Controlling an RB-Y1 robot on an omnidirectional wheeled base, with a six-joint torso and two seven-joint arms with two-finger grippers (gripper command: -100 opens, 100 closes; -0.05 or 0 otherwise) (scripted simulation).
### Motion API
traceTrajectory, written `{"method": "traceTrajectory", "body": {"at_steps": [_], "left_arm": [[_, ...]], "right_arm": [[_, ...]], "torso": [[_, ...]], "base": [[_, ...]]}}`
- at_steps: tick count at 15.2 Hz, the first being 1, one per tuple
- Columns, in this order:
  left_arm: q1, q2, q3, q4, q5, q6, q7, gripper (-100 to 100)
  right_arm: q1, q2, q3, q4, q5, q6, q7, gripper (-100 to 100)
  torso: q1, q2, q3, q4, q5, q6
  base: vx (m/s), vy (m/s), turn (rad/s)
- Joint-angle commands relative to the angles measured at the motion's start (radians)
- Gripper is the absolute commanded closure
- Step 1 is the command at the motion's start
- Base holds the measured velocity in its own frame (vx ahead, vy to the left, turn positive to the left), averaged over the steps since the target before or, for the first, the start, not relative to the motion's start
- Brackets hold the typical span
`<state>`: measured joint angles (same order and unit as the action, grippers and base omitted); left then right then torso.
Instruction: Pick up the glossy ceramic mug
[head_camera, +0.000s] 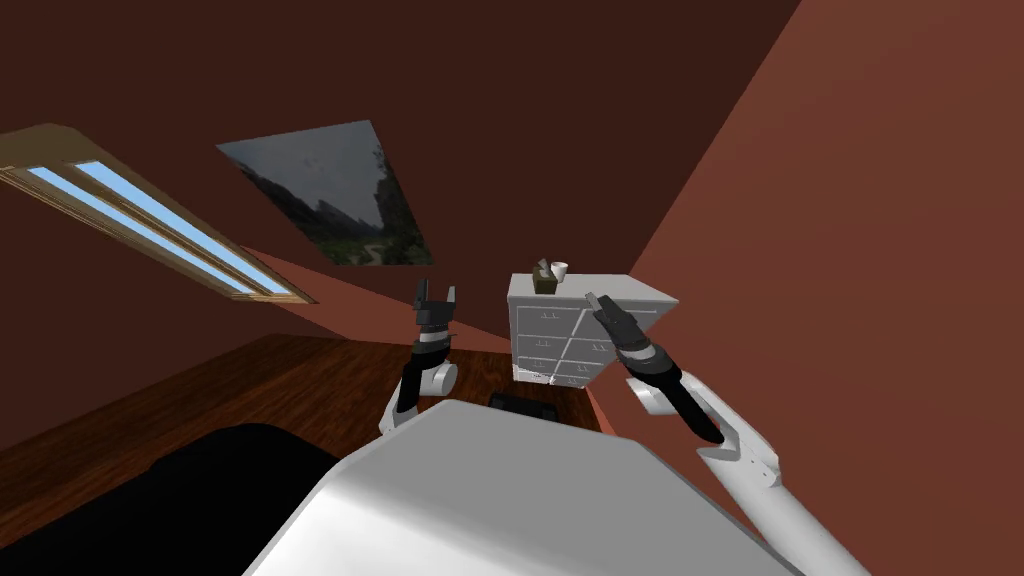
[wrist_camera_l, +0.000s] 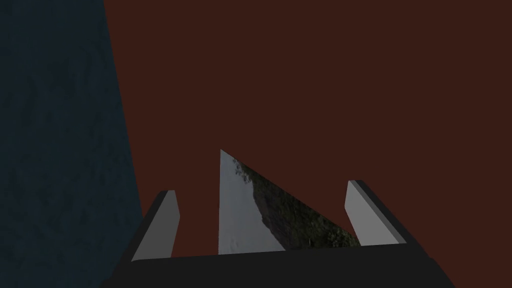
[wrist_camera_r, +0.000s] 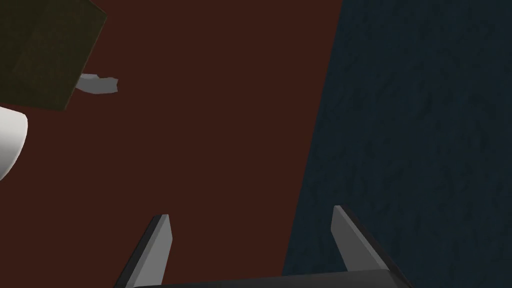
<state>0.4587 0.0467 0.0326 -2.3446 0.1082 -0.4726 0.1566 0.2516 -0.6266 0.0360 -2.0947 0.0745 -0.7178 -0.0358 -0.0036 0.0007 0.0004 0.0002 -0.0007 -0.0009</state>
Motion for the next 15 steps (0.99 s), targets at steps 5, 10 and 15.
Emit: {"method": "traceTrajectory", "body": {"at_steps": [5, 10, 15], "left_arm": [[0.000, 0.000, 0.000, 0.000, 0.000, 0.000, 0.000, 0], [0.000, 0.000, 0.000, 0.000, 0.000, 0.000, 0.000, 0], [0.000, 0.000, 0.000, 0.000, 0.000, 0.000, 0.000, 0]], "right_arm": [[-0.047, -0.135, 0.012, 0.044, 0.039, -0.037, -0.028, -100], [-0.076, -0.243, 0.022, 0.071, 0.064, -0.059, -0.045, -100], [-0.106, -0.346, 0.032, 0.098, 0.089, -0.082, -0.064, -100]], "torso": [[0.000, 0.000, 0.000, 0.000, 0.000, 0.001], [-0.001, 0.000, 0.000, 0.000, 0.000, 0.000], [-0.001, -0.001, 0.000, 0.000, 0.000, 0.001]], "base": [[-0.025, -0.046, 0.201], [-0.028, -0.045, 0.139], [-0.024, -0.043, 0.138]]}}
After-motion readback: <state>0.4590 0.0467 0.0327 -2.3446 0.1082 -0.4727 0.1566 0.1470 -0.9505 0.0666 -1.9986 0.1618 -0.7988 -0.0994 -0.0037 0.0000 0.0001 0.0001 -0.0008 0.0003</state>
